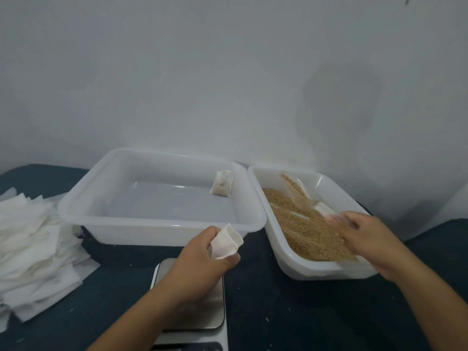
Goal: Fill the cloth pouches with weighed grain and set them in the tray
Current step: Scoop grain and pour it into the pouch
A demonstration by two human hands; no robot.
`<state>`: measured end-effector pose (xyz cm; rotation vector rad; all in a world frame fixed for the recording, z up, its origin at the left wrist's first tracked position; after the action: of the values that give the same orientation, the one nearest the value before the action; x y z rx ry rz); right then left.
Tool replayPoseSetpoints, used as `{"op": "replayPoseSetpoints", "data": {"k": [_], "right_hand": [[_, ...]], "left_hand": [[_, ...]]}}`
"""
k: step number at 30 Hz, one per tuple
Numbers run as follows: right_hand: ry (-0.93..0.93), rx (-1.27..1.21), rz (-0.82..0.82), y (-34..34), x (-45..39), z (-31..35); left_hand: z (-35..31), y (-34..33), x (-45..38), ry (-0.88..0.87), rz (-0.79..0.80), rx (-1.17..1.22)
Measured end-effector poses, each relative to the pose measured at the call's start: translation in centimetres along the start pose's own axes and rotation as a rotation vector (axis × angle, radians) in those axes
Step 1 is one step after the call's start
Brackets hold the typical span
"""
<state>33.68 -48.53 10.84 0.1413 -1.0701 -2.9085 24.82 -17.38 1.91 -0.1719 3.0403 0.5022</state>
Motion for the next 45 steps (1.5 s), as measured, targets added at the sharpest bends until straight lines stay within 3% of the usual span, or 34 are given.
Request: {"op": "replayPoseSetpoints", "data": {"k": [8,14,27,36,45], "right_hand": [[0.050,0.049,0.265,0.6,5.9,4.9],[0.090,0.174,0.367,0.6,7.0,7.4],[0.123,0.457,0.418,1.7,6.6,9.4],[0.071,0.355,0.427,1.7,7.7,8.1],[0.054,0.288,0.438,2.2,8.2,7.9]], "left_hand": [[0.7,1.5,1.2,0.014,-0.052,-0.083],[0.7,1.9,1.4,0.007,-0.024,-0.078],[0.7,1.7,1.8,-0.087,0.038,-0.015],[0.5,2.1,1.6,-0.052,0.067,0.156],[0.7,2.2,1.6,-0.024,0.119,0.071]]}}
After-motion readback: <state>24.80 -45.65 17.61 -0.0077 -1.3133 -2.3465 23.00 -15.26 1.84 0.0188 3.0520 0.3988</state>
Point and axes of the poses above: each hand's wrist, its own x-axis away from the middle knuckle, its own y-axis out of the back of the hand, z = x × y, the point moved 1 cm from there along -x, towards the middle knuckle, and after that the axes turned 3 degrees about -x, right-handed, at the moved point
